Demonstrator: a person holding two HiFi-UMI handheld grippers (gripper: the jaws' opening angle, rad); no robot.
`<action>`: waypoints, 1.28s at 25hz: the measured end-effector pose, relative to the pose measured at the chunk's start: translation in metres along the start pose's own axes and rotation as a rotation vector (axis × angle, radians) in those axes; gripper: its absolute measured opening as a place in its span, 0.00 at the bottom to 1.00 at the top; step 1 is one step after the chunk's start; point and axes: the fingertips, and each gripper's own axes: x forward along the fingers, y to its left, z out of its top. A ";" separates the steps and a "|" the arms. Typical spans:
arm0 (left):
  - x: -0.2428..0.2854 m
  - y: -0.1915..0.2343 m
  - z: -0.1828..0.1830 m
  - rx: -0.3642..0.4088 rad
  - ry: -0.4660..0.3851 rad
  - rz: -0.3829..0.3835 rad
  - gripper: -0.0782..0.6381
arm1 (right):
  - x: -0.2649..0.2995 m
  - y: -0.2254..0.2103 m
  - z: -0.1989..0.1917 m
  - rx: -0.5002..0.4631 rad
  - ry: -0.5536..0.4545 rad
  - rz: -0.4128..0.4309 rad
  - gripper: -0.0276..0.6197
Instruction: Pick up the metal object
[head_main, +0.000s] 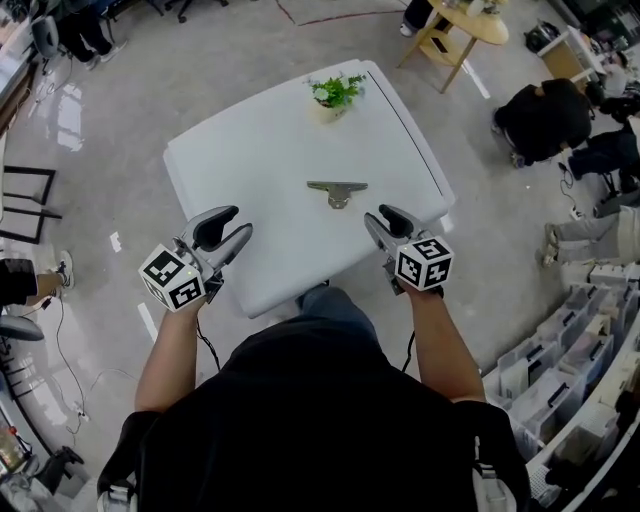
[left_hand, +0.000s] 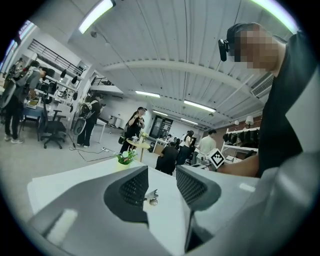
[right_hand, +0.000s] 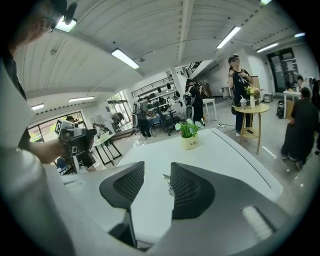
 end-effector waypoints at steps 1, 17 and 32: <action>0.000 0.001 -0.001 -0.003 0.002 0.002 0.35 | 0.003 -0.002 -0.003 -0.010 0.012 -0.003 0.34; 0.002 0.013 -0.015 -0.044 0.022 0.043 0.35 | 0.052 -0.029 -0.039 -0.192 0.183 -0.040 0.32; -0.003 0.025 -0.026 -0.090 0.038 0.102 0.35 | 0.091 -0.035 -0.067 -0.418 0.319 -0.011 0.34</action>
